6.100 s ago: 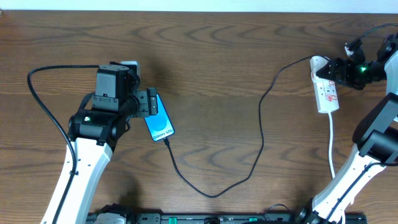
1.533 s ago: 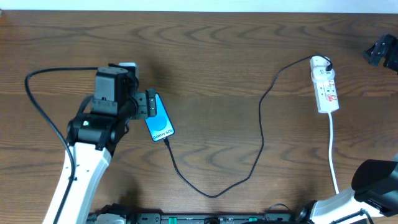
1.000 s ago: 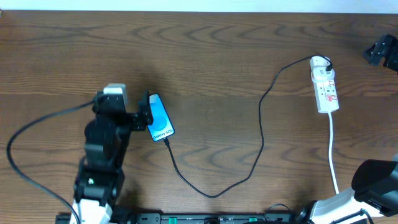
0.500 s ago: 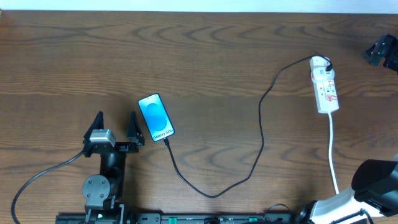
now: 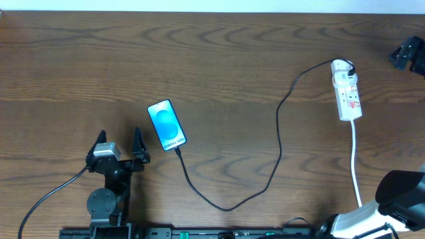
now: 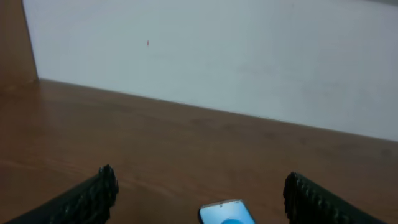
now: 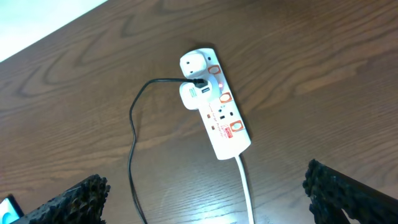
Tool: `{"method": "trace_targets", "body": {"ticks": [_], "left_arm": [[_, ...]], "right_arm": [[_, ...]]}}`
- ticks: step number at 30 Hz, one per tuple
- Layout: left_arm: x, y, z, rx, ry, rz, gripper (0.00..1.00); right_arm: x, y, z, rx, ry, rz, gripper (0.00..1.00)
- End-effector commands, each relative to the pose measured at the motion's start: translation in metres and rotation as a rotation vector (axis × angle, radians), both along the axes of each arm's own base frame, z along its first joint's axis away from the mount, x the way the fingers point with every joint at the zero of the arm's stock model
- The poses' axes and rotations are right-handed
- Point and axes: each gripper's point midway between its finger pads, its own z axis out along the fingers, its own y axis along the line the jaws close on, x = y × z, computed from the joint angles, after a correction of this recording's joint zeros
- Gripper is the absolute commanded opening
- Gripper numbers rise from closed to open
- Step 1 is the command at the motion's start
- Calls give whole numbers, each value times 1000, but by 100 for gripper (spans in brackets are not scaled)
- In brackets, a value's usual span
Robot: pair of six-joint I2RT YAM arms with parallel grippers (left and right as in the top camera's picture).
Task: Plug charger to phone and switch on socket
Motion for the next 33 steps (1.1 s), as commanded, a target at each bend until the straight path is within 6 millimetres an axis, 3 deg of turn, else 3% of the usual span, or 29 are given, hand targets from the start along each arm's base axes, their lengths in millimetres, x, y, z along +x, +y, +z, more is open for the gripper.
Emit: {"method": "trace_targets", "body": {"ticks": [1,4,8,33], "left_arm": [[-4,6,-5,17,14,27,87],[-4,9,-12,16,45,38,87],[-7,11,-41,13,162,49,87],[-7,11,-42,62,171,43,87]], "right_arm": [[1,2,2,1,-5,-3,99],[1,2,2,1,-5,-4,99],[1,2,2,1,-5,-4,99],[1,2,2,1,-5,-4,99]]}}
